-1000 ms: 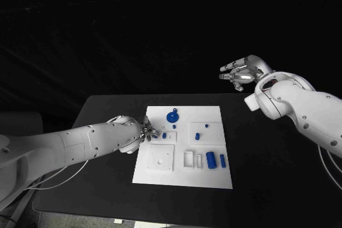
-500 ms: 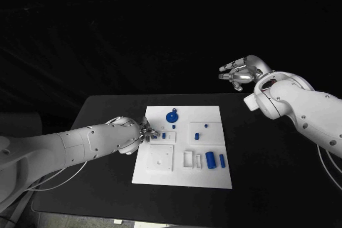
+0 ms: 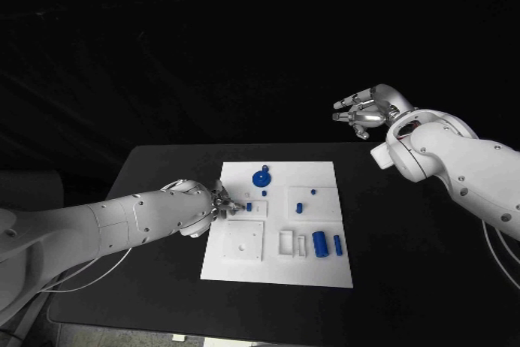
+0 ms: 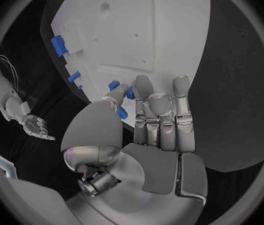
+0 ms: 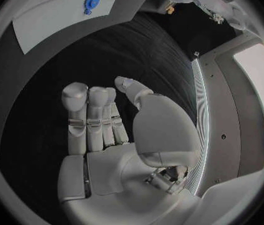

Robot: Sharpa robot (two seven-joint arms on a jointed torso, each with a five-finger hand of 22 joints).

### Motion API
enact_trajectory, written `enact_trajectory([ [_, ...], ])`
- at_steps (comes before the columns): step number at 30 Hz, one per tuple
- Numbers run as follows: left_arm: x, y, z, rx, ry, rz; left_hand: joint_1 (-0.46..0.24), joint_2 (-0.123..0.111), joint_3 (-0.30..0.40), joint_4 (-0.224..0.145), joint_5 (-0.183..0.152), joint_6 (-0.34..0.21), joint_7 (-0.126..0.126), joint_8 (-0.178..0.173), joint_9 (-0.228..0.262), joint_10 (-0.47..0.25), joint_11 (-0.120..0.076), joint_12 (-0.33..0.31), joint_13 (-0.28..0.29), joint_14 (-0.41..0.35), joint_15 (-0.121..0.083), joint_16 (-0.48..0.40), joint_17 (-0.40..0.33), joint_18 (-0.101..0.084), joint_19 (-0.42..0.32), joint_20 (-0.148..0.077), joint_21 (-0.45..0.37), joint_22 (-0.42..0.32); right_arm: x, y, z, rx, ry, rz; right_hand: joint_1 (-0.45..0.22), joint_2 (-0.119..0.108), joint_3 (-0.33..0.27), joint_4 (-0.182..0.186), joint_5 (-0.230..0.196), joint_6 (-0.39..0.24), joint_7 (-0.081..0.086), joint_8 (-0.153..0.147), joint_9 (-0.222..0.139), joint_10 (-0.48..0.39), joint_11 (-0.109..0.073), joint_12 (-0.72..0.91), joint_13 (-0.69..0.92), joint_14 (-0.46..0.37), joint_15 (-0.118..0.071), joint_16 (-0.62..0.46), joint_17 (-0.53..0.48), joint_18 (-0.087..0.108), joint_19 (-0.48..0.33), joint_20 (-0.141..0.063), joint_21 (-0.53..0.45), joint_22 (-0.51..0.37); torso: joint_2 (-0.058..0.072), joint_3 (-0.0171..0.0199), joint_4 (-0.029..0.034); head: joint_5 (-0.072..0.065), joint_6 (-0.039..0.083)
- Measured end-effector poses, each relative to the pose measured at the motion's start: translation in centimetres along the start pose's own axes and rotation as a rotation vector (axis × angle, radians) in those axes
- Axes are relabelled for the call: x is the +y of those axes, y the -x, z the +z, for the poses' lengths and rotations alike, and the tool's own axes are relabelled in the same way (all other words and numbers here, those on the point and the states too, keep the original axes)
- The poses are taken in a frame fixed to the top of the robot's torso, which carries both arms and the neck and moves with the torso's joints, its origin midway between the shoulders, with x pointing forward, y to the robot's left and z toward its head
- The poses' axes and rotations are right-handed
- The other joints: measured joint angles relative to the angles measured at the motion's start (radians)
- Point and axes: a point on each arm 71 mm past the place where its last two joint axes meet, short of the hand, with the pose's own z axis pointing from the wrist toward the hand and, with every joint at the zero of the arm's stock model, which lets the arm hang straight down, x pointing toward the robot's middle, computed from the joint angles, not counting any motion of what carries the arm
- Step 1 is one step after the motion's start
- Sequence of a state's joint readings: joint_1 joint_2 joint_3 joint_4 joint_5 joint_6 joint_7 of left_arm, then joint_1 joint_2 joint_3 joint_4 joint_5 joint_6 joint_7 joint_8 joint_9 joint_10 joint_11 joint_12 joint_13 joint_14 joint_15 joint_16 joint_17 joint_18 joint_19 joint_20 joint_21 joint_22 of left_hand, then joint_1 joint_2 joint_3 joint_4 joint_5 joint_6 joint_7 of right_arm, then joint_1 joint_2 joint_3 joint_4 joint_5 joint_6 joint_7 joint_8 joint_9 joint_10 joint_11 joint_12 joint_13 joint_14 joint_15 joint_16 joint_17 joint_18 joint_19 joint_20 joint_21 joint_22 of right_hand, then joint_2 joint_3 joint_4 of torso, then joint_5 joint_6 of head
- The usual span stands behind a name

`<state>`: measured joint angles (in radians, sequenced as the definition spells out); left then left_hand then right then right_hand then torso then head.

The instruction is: Assemble the parts on the task board

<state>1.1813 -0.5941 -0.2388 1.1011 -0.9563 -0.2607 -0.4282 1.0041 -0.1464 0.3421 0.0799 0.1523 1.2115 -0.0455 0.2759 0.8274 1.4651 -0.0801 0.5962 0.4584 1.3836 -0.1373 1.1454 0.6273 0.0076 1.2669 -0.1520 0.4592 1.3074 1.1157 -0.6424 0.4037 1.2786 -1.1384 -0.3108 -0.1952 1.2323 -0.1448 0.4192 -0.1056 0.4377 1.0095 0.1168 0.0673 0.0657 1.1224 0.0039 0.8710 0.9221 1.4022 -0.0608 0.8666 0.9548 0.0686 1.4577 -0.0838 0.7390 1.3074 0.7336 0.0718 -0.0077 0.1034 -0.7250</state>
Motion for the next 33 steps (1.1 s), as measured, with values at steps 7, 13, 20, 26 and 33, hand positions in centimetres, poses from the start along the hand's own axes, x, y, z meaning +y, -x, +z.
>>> enact_trajectory([
  [7, 0.2, 0.1, 0.0, 0.0, 0.003, -0.001, 0.027, -0.006, -0.171, 0.086, 0.054, -0.001, 0.005, 0.0, 0.004, 0.0, 0.0, -0.007, 0.001, -0.003, 0.003, 0.0, -0.003, 0.0, 0.0, 0.0, -0.005, 0.0, -0.1, 0.0, 0.0, 0.0, -0.002, 0.0, 0.0, 0.0, 0.002, -0.002, 0.0, 0.0, 0.0, 0.0, 0.0, 0.0, 0.0, 0.0, 0.0, 0.0, 0.0, 0.0, 0.0, 0.0, 0.0, 0.0, 0.0, 0.0, 0.0, 0.0001, -0.0007, 0.0, 0.0],
  [13, 0.5, 0.2, -0.1, 0.0, 0.005, -0.002, 0.04, -0.018, -0.235, 0.144, 0.054, 0.003, 0.008, 0.0, 0.004, 0.0, 0.0, -0.007, 0.001, -0.01, 0.003, 0.0, -0.005, 0.0, 0.0, 0.0, -0.009, 0.001, -0.1, 0.0, 0.0, 0.0, -0.002, -0.002, 0.0, 0.0, 0.009, -0.003, 0.0, 0.0, 0.0, 0.0, 0.0, 0.0, 0.0, 0.0, 0.0, 0.0, 0.0, 0.0, 0.0, 0.0, 0.0, 0.0, 0.0, 0.0, 0.0, 0.0004, -0.0007, -0.001, 0.0],
  [20, 0.7, 0.2, -0.2, 0.005, 0.007, -0.002, 0.044, -0.023, -0.255, 0.164, 0.054, -0.001, 0.011, 0.0, 0.006, 0.0, 0.0, -0.013, 0.001, -0.01, 0.003, 0.0, -0.007, 0.0, 0.0, 0.0, -0.014, 0.001, -0.2, 0.0, -0.1, -0.002, -0.001, -0.011, -0.004, -0.004, 0.009, -0.003, 0.0, 0.0, 0.0, 0.0, 0.0, 0.002, 0.002, 0.0, -0.001, 0.0, 0.0, 0.0, -0.001, 0.0, 0.0, 0.0, 0.0, 0.0, 0.0, 0.0002, -0.0003, -0.003, 0.002],
  [26, 1.0, 0.1, -0.5, 0.018, 0.008, 0.001, 0.056, -0.035, -0.315, 0.196, 0.063, -0.002, 0.013, 0.0, 0.008, 0.0, 0.0, -0.013, 0.001, -0.014, 0.007, 0.0, -0.007, 0.0, 0.0, 0.0, -0.014, 0.001, -0.3, 0.1, -0.1, -0.002, -0.002, -0.016, -0.004, -0.004, 0.009, -0.003, 0.0, 0.0, 0.0, 0.0, 0.0, 0.002, 0.002, 0.0, -0.001, 0.0, 0.0, 0.0, -0.001, 0.0, 0.0, 0.0, 0.0, 0.0, 0.0, -0.0003, -0.0002, -0.003, 0.002],
  [33, 1.2, 0.0, -0.9, 0.029, 0.004, 0.0, 0.067, -0.019, -0.317, 0.171, 0.083, -0.003, 0.013, 0.0, 0.008, 0.0, 0.0, -0.016, 0.001, -0.013, 0.007, 0.0, -0.008, 0.0, 0.0, 0.0, -0.018, 0.0, -0.4, 0.1, -0.1, -0.001, -0.004, -0.018, -0.004, -0.004, 0.009, -0.003, 0.0, 0.0, 0.0, 0.0, 0.0, 0.002, 0.002, 0.0, -0.001, 0.0, 0.0, 0.0, -0.001, 0.0, 0.0, 0.0, 0.0, 0.0, 0.0, -0.0008, -0.0002, -0.003, 0.003],
])
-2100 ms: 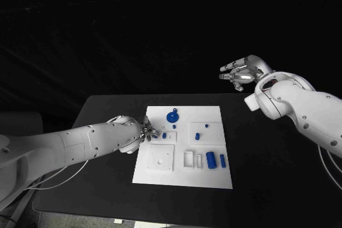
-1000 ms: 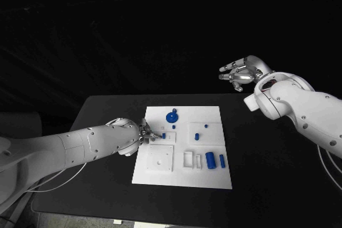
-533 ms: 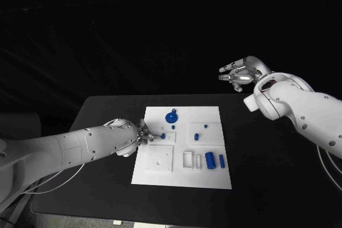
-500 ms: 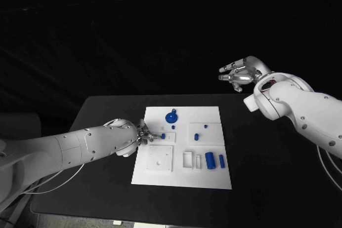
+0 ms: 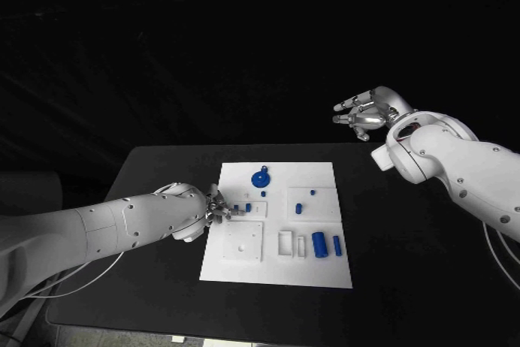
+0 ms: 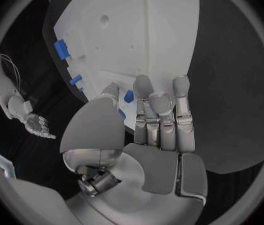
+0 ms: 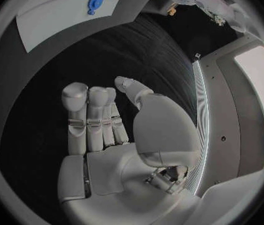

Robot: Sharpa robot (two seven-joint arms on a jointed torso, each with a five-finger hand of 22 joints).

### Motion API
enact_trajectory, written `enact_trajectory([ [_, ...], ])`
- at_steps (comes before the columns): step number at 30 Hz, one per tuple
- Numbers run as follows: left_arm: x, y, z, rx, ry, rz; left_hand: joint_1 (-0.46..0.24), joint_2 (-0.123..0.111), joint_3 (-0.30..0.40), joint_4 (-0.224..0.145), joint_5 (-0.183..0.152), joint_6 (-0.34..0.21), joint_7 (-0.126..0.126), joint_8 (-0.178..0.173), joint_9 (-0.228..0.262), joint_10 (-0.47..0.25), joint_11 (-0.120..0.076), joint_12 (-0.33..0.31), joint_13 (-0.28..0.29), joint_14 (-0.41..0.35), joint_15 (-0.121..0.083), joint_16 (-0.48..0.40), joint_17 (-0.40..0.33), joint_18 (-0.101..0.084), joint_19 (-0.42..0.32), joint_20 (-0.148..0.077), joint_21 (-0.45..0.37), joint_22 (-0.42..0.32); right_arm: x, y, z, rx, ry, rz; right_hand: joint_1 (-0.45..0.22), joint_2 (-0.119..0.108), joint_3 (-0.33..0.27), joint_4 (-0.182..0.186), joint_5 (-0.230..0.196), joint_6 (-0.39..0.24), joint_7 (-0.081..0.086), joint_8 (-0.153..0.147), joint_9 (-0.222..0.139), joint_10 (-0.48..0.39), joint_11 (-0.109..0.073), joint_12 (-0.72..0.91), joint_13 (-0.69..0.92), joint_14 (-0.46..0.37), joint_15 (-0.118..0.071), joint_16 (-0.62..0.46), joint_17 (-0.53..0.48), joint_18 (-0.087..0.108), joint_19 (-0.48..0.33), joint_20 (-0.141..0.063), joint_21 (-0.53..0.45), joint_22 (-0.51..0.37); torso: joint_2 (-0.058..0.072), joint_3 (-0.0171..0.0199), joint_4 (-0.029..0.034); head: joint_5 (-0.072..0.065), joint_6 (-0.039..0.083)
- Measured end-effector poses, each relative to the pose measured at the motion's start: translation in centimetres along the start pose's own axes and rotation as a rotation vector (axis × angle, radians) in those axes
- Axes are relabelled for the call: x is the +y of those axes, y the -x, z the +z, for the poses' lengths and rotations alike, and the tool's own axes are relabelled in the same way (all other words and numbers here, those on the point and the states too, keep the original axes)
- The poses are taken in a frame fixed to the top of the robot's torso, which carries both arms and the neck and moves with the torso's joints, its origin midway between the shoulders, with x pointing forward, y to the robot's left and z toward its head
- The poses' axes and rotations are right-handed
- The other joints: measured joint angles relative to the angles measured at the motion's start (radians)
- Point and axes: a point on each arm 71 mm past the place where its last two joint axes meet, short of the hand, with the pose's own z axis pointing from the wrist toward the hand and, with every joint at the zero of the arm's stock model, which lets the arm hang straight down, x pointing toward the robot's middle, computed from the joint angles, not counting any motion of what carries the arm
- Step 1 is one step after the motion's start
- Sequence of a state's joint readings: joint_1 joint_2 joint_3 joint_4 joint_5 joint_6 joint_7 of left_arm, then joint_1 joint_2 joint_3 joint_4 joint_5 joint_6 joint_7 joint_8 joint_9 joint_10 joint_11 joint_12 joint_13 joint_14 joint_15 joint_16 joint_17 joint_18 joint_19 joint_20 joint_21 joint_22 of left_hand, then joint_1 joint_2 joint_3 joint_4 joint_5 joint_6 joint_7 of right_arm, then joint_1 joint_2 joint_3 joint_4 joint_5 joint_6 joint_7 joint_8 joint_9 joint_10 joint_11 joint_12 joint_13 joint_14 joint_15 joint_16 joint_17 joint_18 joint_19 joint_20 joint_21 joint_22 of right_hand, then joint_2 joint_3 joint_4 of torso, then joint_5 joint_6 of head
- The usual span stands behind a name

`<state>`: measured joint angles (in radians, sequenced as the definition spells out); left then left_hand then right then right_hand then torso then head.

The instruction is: Assemble the parts on the task board

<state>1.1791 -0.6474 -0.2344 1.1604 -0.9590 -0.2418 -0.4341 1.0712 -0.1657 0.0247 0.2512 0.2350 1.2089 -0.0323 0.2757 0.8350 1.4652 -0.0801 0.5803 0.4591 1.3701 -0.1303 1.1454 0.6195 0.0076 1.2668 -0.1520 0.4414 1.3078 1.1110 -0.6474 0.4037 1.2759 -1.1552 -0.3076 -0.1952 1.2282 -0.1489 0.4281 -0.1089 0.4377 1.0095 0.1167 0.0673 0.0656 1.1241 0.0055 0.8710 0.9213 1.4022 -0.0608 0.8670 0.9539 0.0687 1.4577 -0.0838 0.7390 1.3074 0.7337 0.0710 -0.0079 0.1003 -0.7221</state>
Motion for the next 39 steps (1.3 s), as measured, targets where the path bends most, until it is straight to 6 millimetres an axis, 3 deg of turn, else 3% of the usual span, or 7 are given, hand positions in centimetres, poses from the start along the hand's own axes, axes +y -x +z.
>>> enact_trajectory([
  [11, -0.9, 1.5, -1.6, 0.0, -0.049, -0.048, -0.002, 0.012, 0.002, -0.041, 0.0, -0.011, 0.011, -0.012, -0.01, 0.0, 0.0, -0.029, 0.0, -0.014, 0.0, -0.008, -0.007, 0.0, -0.002, 0.002, -0.012, 0.0, -0.3, 0.0, -0.1, 0.002, -0.005, -0.003, 0.0, 0.0, 0.0, 0.0, 0.0, 0.0, 0.0, 0.0, 0.0, 0.0, 0.0, 0.0, 0.0, 0.0, 0.0, 0.0, 0.0, 0.0, 0.0, 0.0, 0.0, 0.0, 0.0, 0.0012, 0.0, 0.001, 0.002],
  [15, -1.8, 3.4, -2.6, -0.016, -0.081, -0.057, 0.026, 0.08, -0.007, -0.117, 0.03, -0.04, 0.018, -0.032, -0.021, 0.0, 0.008, -0.078, -0.013, -0.051, 0.009, -0.042, -0.021, 0.0, -0.032, 0.013, -0.045, 0.0, -0.4, 0.0, -0.1, 0.003, -0.007, -0.004, 0.0, 0.0, 0.0, 0.0, 0.0, 0.0, 0.0, 0.0, 0.0, 0.0, 0.0, 0.0, 0.0, 0.0, 0.0, 0.0, 0.0, 0.0, 0.0, 0.0, 0.0, 0.0, 0.0, 0.0017, -0.0006, -0.001, 0.003],
  [20, -3.9, 6.6, -4.0, -0.049, -0.14, -0.055, 0.149, 0.191, -0.013, -0.261, 0.087, -0.127, 0.062, -0.112, -0.168, -0.073, 0.044, -0.201, -0.091, -0.133, 0.046, -0.139, -0.086, 0.0, -0.081, 0.044, -0.136, -0.048, -0.4, 0.0, 0.0, 0.002, -0.009, -0.003, 0.0, 0.0, 0.0, 0.0, 0.0, 0.0, 0.0, 0.0, 0.0, 0.0, 0.0, 0.0, -0.001, 0.0, 0.0, -0.006, -0.002, 0.0, 0.0, 0.0, -0.006, 0.0, -0.001, 0.003, -0.0017, -0.003, 0.01],
  [24, -5.5, 7.5, -4.5, -0.05, -0.214, -0.048, 0.281, 0.211, 0.091, -0.372, 0.054, -0.16, 0.121, -0.187, -0.354, -0.177, 0.097, -0.364, -0.245, -0.213, 0.099, -0.309, -0.199, 0.0, -0.146, 0.089, -0.238, -0.123, -0.6, 0.0, 0.0, 0.0, -0.014, -0.003, 0.0, 0.0, 0.004, 0.004, 0.0, 0.0, 0.0, 0.0, 0.0, 0.0, 0.0, -0.002, -0.008, -0.002, -0.002, -0.009, -0.006, 0.0, 0.0, 0.0, -0.012, 0.0, -0.001, 0.003, -0.0023, -0.006, 0.015],
  [29, -8.3, 7.2, -4.4, -0.064, -0.349, -0.016, 0.292, 0.187, 0.094, -0.403, -0.162, -0.152, 0.137, -0.207, -0.5, -0.206, 0.13, -0.468, -0.372, -0.201, 0.124, -0.376, -0.256, 0.023, -0.153, 0.115, -0.276, -0.151, -0.6, -0.1, 0.1, 0.0, -0.014, -0.002, 0.0, 0.0, 0.016, 0.004, 0.0, 0.0, 0.0, 0.0, 0.0, 0.009, -0.006, -0.075, -0.093, -0.007, -0.007, -0.027, -0.018, 0.0, -0.008, -0.002, -0.038, 0.0, 0.0, 0.003, -0.0024, -0.007, 0.018],
  [32, -9.6, 7.1, -4.1, -0.099, -0.423, 0.023, 0.29, 0.167, 0.078, -0.412, -0.183, -0.153, 0.139, -0.212, -0.56, -0.226, 0.15, -0.509, -0.397, -0.185, 0.128, -0.388, -0.269, 0.023, -0.141, 0.127, -0.291, -0.174, -0.6, -0.1, 0.1, 0.0, -0.013, -0.001, -0.005, -0.005, 0.031, 0.003, 0.0, 0.002, -0.001, 0.0, 0.0, 0.027, -0.006, -0.18, -0.197, -0.011, -0.007, -0.068, -0.054, 0.0, -0.015, -0.003, -0.073, 0.0, 0.001, 0.003, -0.0028, -0.007, 0.02],
  [39, -11.3, 6.4, -2.8, -0.203, -0.54, 0.154, 0.329, 0.166, 0.092, -0.467, -0.183, -0.137, 0.137, -0.212, -0.731, -0.227, 0.152, -0.517, -0.399, -0.152, 0.122, -0.388, -0.288, 0.039, -0.106, 0.122, -0.292, -0.154, -0.4, -0.3, 0.2, 0.001, -0.005, 0.005, -0.012, -0.012, 0.046, 0.001, 0.0, 0.014, 0.004, 0.0, 0.0, 0.115, 0.0, -0.46, -0.512, -0.009, -0.009, -0.12, -0.139, 0.015, -0.031, -0.005, -0.232, 0.0, 0.002, 0.0024, -0.0026, -0.006, 0.022],
])
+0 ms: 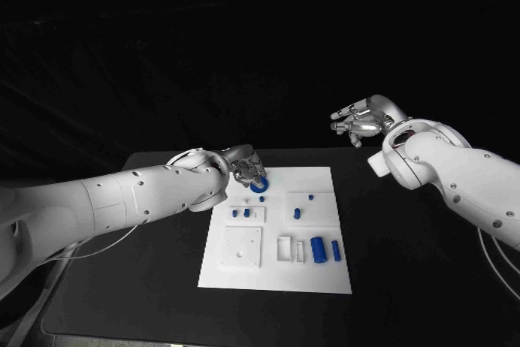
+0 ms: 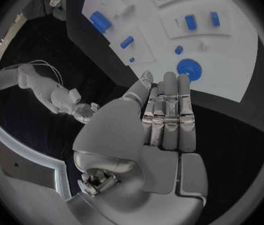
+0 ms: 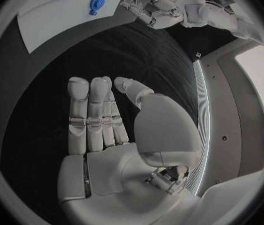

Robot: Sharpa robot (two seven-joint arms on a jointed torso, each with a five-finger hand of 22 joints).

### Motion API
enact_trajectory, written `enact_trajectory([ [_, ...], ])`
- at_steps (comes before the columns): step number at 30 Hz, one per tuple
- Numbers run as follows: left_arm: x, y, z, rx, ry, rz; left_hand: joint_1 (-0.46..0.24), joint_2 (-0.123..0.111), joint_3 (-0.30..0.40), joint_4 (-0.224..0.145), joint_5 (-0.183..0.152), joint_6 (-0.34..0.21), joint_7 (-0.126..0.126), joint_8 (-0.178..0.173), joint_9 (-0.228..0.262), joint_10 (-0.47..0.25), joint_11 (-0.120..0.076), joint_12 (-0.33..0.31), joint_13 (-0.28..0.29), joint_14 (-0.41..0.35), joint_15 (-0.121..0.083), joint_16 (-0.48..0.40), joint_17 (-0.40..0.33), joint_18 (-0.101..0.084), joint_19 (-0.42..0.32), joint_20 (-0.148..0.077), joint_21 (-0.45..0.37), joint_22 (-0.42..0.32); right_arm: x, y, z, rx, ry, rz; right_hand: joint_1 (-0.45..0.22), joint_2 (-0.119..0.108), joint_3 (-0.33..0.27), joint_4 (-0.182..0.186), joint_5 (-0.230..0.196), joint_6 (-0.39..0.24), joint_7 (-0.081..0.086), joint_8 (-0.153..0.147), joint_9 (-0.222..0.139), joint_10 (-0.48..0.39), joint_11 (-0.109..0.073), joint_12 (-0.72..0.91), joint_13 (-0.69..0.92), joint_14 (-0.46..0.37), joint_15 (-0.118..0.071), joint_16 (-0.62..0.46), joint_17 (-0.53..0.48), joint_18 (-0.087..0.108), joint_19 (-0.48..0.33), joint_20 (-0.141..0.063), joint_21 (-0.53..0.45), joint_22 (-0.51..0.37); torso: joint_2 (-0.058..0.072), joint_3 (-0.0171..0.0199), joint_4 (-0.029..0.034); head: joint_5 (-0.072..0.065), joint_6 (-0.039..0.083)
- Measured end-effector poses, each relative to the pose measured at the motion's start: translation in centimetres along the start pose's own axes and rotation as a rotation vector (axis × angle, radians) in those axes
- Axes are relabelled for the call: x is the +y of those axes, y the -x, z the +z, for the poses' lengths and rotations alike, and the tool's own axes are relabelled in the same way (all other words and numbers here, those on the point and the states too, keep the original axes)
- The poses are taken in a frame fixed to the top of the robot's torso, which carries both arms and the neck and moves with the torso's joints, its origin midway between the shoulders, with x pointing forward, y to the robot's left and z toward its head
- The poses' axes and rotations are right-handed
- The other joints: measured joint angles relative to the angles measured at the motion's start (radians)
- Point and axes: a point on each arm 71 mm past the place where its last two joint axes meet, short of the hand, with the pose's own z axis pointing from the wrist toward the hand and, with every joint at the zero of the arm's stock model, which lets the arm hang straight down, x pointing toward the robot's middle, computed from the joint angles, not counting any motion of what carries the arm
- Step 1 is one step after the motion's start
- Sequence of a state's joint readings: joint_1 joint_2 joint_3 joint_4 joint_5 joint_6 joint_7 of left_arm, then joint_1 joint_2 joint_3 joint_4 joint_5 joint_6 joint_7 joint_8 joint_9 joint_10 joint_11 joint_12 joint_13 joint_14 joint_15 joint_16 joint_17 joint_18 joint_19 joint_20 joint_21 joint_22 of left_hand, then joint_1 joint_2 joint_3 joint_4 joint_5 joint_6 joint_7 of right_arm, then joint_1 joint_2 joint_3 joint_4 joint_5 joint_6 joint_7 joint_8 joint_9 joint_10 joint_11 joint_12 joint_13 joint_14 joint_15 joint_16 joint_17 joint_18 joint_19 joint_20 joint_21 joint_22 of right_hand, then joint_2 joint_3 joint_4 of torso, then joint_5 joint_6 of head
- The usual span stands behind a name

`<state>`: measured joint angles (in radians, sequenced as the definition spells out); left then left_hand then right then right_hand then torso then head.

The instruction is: Assemble the parts on the task board

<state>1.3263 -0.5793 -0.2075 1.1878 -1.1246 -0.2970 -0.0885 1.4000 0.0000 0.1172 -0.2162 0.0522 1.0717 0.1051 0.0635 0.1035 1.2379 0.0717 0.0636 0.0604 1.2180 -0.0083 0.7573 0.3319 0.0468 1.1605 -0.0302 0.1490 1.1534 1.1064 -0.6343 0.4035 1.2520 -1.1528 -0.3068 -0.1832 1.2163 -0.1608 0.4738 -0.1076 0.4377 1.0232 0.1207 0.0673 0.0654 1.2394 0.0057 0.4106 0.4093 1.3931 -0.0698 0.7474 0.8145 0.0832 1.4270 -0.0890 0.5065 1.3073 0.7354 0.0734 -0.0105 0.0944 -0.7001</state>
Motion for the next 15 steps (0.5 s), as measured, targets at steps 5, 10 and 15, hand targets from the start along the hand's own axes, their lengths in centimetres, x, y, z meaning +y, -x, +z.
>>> enact_trajectory([
  [5, -0.2, -0.7, 1.1, -0.033, -0.048, 0.081, 0.0, 0.0, -0.003, -0.006, 0.0, 0.0, 0.0, 0.0, -0.036, -0.014, 0.0, 0.0, 0.0, 0.023, -0.005, 0.054, 0.02, 0.015, 0.03, -0.006, 0.034, 0.045, 0.1, -0.2, 0.1, 0.001, 0.005, 0.002, 0.0, 0.0, 0.0, 0.0, 0.0, 0.004, 0.001, -0.003, 0.0, 0.03, 0.008, -0.131, -0.143, 0.004, 0.004, 0.0, -0.02, 0.0, 0.004, 0.004, -0.041, 0.0, 0.0, 0.0, -0.0001, 0.0, 0.001],
  [10, -0.3, -1.5, 1.9, -0.05, -0.077, 0.131, -0.011, -0.011, -0.001, -0.012, 0.003, 0.0, 0.0, 0.0, -0.037, -0.021, 0.0, 0.0, 0.0, 0.026, -0.009, 0.099, 0.032, 0.015, 0.039, -0.008, 0.05, 0.082, 0.3, -0.3, 0.1, 0.002, 0.01, 0.005, -0.006, 0.006, 0.0, 0.0, 0.0, 0.012, 0.002, -0.003, 0.0, 0.065, 0.023, -0.254, -0.276, 0.002, 0.01, 0.0, -0.034, 0.009, 0.009, 0.009, -0.068, 0.0, 0.0, 0.0003, -0.0002, -0.001, 0.004],
  [15, -0.4, -2.0, 2.3, -0.058, -0.094, 0.158, -0.015, -0.015, 0.003, -0.016, 0.005, 0.0, 0.0, 0.0, -0.037, -0.025, 0.004, 0.0, 0.0, 0.026, -0.009, 0.128, 0.031, 0.015, 0.042, -0.004, 0.051, 0.112, 0.3, -0.4, 0.2, 0.002, 0.012, 0.005, -0.006, 0.006, 0.0, 0.0, 0.0, 0.013, 0.002, -0.003, 0.0, 0.076, 0.023, -0.279, -0.31, 0.002, 0.01, 0.0, -0.039, 0.016, 0.013, 0.013, -0.078, 0.001, 0.002, -0.0012, -0.0009, -0.004, 0.009],
])
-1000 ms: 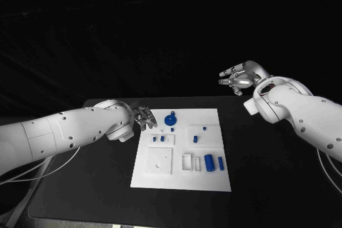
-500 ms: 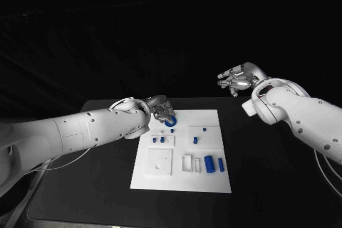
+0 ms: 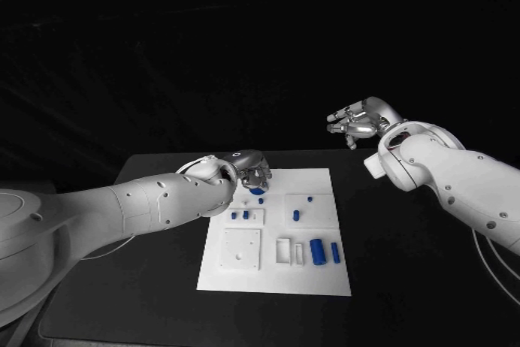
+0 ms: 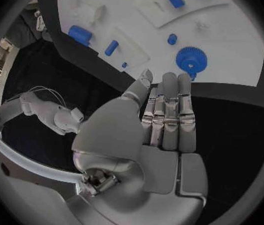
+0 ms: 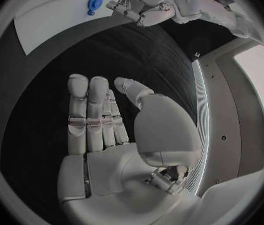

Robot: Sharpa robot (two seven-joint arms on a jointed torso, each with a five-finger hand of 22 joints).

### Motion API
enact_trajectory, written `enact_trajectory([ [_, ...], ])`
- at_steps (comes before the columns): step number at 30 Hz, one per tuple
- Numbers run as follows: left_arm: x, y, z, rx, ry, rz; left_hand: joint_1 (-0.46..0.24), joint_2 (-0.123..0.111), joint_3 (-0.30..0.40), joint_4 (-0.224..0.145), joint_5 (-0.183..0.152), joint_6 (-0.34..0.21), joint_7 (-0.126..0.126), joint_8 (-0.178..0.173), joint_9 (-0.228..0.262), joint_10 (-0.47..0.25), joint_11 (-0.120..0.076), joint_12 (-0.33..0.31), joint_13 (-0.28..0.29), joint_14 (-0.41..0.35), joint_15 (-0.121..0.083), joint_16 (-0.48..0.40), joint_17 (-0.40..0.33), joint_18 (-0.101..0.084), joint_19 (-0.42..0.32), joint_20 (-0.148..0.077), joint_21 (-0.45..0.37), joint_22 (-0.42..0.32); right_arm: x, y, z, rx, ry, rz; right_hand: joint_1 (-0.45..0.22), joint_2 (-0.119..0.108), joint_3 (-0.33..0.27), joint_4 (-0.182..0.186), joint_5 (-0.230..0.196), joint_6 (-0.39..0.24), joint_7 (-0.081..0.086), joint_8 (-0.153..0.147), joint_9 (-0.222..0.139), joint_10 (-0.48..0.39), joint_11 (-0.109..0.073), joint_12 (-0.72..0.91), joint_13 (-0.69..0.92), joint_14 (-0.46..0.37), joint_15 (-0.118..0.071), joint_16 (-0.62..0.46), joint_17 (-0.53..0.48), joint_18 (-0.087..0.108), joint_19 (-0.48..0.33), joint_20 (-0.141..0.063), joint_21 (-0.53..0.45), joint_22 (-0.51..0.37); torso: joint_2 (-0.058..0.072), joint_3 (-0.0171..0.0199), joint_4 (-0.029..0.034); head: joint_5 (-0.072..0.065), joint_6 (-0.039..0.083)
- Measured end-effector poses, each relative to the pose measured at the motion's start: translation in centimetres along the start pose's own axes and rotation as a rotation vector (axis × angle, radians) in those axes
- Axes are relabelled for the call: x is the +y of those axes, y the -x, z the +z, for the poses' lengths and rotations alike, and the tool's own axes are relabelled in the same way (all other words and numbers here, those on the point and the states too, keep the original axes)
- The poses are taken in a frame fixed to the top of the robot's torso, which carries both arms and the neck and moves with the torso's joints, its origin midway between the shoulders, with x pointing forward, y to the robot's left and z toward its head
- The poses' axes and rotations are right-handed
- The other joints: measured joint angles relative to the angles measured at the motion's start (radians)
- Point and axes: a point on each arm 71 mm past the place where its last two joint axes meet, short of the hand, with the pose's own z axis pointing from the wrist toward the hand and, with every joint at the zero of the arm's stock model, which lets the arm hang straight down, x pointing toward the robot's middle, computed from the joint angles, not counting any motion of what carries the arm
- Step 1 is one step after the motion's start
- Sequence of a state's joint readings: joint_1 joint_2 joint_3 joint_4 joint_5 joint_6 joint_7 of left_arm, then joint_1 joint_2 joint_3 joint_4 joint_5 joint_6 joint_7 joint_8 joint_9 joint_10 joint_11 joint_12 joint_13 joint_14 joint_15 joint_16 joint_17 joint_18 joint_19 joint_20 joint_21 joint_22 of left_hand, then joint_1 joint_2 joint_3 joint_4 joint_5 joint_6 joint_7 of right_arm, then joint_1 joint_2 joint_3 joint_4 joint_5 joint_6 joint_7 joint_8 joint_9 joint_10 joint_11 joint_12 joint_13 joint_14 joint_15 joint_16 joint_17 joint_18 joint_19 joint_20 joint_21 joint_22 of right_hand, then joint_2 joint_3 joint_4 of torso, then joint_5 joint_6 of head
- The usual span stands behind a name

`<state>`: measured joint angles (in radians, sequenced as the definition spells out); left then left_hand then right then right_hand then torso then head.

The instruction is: Assemble the parts on the task board

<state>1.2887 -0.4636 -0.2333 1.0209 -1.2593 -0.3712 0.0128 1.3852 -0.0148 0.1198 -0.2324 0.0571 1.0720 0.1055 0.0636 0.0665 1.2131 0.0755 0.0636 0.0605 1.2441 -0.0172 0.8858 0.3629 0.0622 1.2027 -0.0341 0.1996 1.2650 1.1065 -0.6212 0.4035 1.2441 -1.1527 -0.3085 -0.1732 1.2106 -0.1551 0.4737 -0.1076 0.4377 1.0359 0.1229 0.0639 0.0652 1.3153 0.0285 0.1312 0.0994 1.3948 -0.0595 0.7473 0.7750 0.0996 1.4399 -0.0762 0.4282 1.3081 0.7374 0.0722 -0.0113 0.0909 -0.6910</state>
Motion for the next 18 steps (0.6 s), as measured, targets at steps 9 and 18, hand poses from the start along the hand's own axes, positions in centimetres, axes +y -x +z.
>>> enact_trajectory([
  [9, 0.0, -0.4, 0.2, 0.006, -0.013, 0.032, -0.008, 0.0, 0.002, -0.002, 0.0, 0.013, 0.005, 0.0, 0.0, -0.007, 0.0, 0.0, 0.0, -0.004, 0.003, 0.069, 0.005, 0.016, 0.007, 0.0, 0.007, 0.042, -0.1, 0.0, 0.0, -0.001, -0.001, 0.0, -0.003, 0.003, 0.0, 0.0, 0.0, 0.001, -0.001, 0.0, 0.0, 0.003, 0.005, -0.02, -0.02, 0.001, 0.001, 0.004, -0.003, 0.0, 0.003, 0.003, -0.005, 0.0, 0.008, -0.0053, -0.0046, -0.005, 0.008],
  [18, 0.5, -1.3, 0.0, 0.031, -0.007, 0.048, -0.012, 0.004, 0.012, -0.012, 0.01, 0.024, 0.008, 0.0, 0.0, -0.006, -0.001, 0.0, 0.0, -0.004, 0.003, 0.098, 0.004, 0.016, 0.011, 0.004, 0.016, 0.043, -0.4, 0.1, 0.1, -0.005, -0.011, -0.002, -0.01, 0.002, 0.025, 0.014, 0.0, 0.001, -0.002, 0.0, 0.0, -0.027, 0.023, -0.063, -0.033, 0.002, 0.012, 0.004, -0.009, 0.01, 0.009, 0.009, -0.023, 0.0, 0.021, -0.0185, -0.0081, -0.008, 0.017],
])
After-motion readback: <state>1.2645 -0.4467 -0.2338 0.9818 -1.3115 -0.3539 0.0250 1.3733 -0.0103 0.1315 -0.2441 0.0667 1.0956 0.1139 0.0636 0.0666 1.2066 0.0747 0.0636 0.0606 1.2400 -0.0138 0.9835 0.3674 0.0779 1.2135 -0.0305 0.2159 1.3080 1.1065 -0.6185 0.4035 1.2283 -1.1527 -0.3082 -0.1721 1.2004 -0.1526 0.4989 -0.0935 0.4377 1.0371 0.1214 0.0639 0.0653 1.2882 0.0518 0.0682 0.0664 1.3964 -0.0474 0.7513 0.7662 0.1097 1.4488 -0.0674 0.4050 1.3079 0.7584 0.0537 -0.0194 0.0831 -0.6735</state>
